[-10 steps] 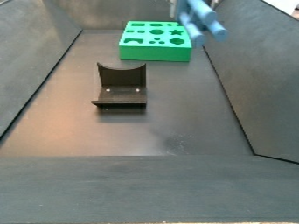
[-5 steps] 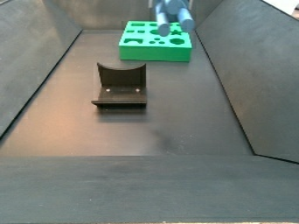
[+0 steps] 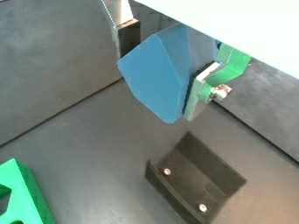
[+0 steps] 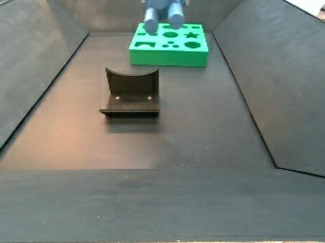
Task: Pick up the 3 prong object. Move up. Place the 3 prong object on the fixture. Regrasp the 3 prong object. Move to above the board. Insert the 3 prong object.
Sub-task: Place the 3 prong object on the fixture.
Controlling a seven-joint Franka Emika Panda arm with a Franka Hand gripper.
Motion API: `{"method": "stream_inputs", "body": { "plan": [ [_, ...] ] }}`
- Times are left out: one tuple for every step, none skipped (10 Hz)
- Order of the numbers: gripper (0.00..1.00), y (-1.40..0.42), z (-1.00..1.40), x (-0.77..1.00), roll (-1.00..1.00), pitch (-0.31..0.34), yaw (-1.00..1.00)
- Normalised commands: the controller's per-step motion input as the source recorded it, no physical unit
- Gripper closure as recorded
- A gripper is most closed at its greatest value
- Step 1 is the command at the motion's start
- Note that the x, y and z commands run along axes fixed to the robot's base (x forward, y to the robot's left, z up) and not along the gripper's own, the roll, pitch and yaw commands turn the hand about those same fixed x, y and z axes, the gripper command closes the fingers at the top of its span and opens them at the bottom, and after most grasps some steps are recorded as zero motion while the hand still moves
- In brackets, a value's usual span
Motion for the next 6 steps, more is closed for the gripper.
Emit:
{"method": "stream_inputs", "body": {
  "plan": [
    [1.00, 0.03, 0.08, 1.00, -0.09, 0.143, -0.04],
    [1.00, -0.27, -0.62, 0.96, -1.00, 0.065, -0.07],
    [1.00, -0.22, -0.57, 0.85, -1.00, 0.060, -0.07],
    [1.00, -0.13, -0.46, 0.81, -1.00, 0.055, -0.07],
    [1.00, -0.05, -0.19, 0.68, -1.00, 0.052, -0.08],
    [1.00, -0.01, -0.07, 0.55, -1.00, 0.059, -0.08]
  ]
}}
